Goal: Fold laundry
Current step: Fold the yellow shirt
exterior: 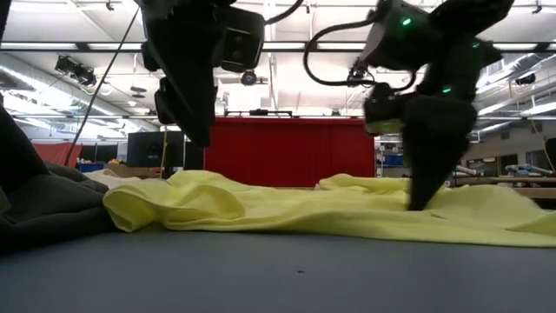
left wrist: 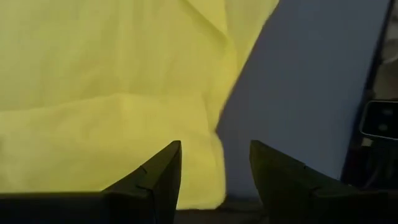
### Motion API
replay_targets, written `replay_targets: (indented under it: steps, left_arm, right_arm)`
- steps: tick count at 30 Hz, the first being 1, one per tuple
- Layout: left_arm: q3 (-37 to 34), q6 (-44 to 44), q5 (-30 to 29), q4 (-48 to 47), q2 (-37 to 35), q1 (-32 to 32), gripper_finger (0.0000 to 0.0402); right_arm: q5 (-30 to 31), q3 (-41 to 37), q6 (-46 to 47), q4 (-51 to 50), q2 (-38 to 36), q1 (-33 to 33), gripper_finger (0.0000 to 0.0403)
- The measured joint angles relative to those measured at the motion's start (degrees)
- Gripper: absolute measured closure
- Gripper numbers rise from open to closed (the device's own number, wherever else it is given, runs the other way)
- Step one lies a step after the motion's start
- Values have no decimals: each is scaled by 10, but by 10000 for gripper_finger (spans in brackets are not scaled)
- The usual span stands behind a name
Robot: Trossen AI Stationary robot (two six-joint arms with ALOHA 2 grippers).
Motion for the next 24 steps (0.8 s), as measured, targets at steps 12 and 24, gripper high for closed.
replay_targets:
  steps: [12, 24]
  left_arm:
    - [0, -24, -47, 62, 10, -56, 209]
    - [0, -73, -123, 110, 26, -103, 209]
  right_arm:
    - [-49, 5, 199, -325, -181, 127, 390]
    - [-29, 18, 482, -239, -228, 202, 303]
